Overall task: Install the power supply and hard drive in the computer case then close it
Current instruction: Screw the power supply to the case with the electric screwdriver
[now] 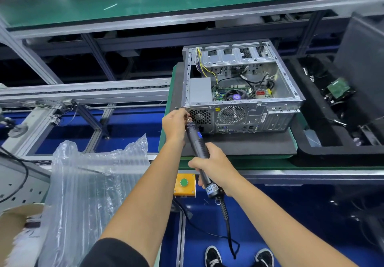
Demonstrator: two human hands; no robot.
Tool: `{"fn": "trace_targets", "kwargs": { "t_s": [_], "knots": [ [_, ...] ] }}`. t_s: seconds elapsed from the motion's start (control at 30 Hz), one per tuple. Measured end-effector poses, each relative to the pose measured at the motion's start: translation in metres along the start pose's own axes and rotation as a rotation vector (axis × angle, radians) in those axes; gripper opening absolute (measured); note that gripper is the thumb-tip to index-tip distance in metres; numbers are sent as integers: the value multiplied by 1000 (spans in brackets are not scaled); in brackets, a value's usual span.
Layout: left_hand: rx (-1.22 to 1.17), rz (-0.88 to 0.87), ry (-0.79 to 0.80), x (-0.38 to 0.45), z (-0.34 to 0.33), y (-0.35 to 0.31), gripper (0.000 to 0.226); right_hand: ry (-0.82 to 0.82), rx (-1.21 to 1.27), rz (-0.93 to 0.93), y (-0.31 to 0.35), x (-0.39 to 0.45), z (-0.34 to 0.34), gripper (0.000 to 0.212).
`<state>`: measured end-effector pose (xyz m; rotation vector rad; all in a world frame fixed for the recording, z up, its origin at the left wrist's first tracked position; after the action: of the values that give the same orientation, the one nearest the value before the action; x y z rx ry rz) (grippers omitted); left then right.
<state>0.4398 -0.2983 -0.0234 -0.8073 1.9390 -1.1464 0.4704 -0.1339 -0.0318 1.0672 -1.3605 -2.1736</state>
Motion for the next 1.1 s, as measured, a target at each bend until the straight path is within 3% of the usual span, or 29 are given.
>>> {"fn": "trace_targets", "kwargs": {
  "t_s": [0.2,0.5,1.1],
  "knots": [
    [65,-63,-15,-1,1,-3,18,-6,1,-3,2,-1,2,31],
    [37,34,129,2,-16,9,18,-30,1,-20,2,1,12,32],
    [-86,133,143,6,-12,23,20,-7,-35,-32,5,8,9,30]
  ]
}}
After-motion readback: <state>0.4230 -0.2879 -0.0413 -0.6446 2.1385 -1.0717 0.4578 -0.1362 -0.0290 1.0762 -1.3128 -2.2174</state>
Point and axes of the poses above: each hand's wrist, its own x-axis towards the middle knuckle, its own z-axis out of the back of the hand, y = z × x, the point moved 9 cm from there along x, towards the middle knuckle, and after that the axes turned 14 degrees about -x, right-handed, at the moved point
